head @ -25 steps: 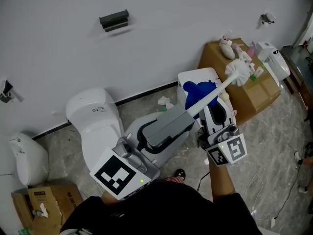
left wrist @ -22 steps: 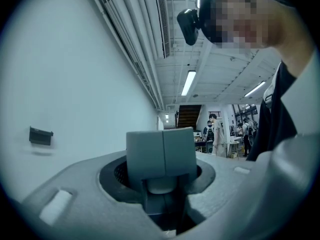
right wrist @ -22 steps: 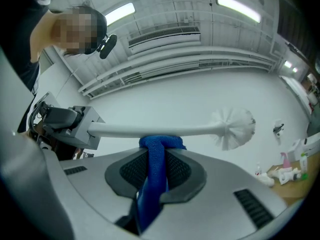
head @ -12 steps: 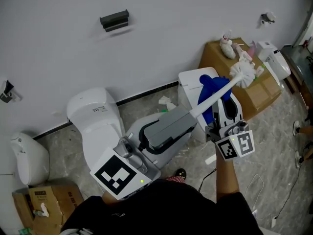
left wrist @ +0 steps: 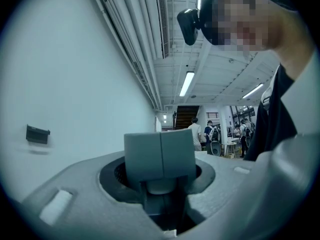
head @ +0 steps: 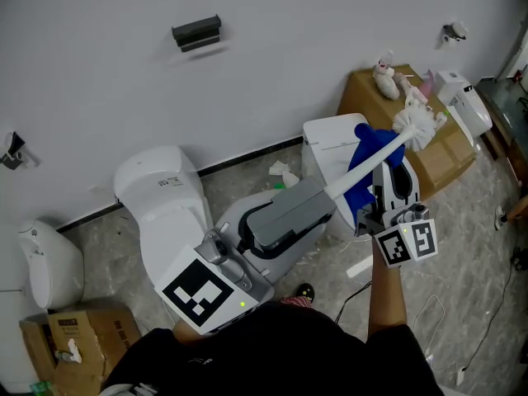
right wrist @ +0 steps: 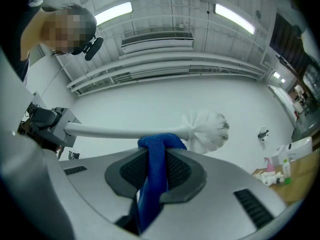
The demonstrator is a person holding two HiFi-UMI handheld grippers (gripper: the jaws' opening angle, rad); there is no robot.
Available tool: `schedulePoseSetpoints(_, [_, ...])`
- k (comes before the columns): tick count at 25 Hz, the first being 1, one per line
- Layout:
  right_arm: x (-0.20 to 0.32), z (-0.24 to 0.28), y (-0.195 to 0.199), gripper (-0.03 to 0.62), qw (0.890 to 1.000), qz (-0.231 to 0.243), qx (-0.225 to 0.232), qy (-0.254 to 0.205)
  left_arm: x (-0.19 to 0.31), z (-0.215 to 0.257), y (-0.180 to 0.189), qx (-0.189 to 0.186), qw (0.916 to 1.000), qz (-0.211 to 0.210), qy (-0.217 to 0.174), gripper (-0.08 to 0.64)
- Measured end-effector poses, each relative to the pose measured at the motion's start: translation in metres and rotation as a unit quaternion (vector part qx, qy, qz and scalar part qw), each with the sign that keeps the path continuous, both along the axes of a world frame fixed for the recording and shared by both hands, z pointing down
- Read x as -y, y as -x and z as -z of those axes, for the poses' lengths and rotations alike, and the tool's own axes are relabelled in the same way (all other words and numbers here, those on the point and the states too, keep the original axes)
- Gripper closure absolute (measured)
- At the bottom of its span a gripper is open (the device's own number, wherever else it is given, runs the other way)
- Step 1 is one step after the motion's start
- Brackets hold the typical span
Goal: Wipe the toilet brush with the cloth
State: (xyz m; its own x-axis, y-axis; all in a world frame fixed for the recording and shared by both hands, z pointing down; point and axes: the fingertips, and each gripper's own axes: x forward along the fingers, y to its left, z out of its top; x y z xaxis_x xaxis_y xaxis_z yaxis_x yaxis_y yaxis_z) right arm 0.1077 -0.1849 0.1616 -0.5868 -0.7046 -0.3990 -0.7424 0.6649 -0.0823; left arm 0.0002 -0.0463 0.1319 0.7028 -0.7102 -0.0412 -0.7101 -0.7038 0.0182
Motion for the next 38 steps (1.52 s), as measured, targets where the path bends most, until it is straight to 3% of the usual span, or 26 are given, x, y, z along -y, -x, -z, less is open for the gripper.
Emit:
schedulePoseSetpoints(9, [0.001, 0.005, -0.014, 0.523, 1.0, -0.016, 0.015, 0.001, -0.005, 0.0, 0.001, -0.001, 1.0, -0.007, 0.0, 0.39])
schedulePoseSetpoints(19, [0.001, 0.001, -0.007, 0.523, 1.0, -0.017, 0.003, 0.013, -0.001, 0.003, 0.004, -0.008, 1.0, -0.004, 0.002, 0.39])
schedulePoseSetpoints(32, [-0.043, 0.022, 0.001, 0.523, 0.999, -0.012, -0.026, -0.029, 0.007, -0.001, 0.028, 0.013, 0.9981, 0.055, -0.024, 0.39])
schedulePoseSetpoints(38, [-0.058, 0.052, 0.004, 0.523, 0.998, 0.008, -0.009, -0.055, 0.011, -0.002, 0.033, 0.02, 0.9972, 0.068, -0.026, 0.39])
